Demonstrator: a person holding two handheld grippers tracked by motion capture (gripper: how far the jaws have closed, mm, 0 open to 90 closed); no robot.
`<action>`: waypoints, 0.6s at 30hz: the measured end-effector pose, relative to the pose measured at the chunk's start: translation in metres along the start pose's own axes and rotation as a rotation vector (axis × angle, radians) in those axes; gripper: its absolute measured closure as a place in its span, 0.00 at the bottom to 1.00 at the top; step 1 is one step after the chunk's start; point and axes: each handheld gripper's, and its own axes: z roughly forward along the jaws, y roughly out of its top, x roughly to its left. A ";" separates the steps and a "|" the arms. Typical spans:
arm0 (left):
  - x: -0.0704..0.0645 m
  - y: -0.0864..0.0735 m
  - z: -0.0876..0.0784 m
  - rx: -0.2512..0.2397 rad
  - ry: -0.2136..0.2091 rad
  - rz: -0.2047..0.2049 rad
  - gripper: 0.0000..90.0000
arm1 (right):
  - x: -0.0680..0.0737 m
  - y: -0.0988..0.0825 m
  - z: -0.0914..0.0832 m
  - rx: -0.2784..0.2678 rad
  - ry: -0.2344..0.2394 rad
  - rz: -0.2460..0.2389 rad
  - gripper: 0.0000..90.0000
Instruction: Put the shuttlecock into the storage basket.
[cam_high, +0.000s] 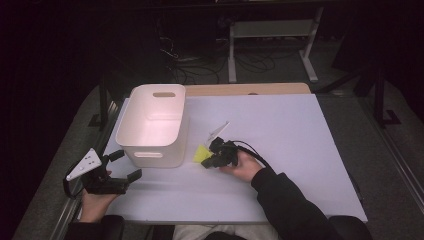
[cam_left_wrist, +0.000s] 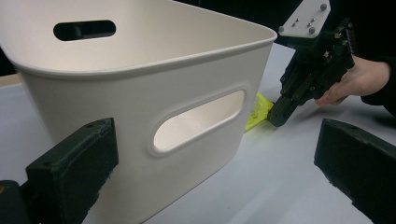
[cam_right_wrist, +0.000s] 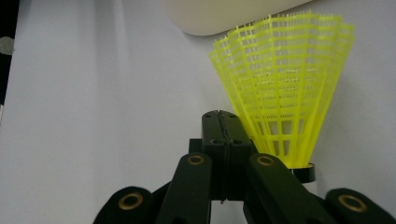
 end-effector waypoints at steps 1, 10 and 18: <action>0.000 0.000 0.000 0.000 0.000 0.000 0.00 | 0.000 0.000 -0.001 -0.002 0.002 0.002 0.98; 0.000 0.000 0.000 0.001 0.000 0.000 0.00 | 0.001 0.001 -0.005 -0.014 0.007 0.003 0.98; 0.000 0.000 0.000 0.002 0.000 0.001 0.00 | 0.004 0.002 -0.016 -0.020 0.014 -0.004 0.95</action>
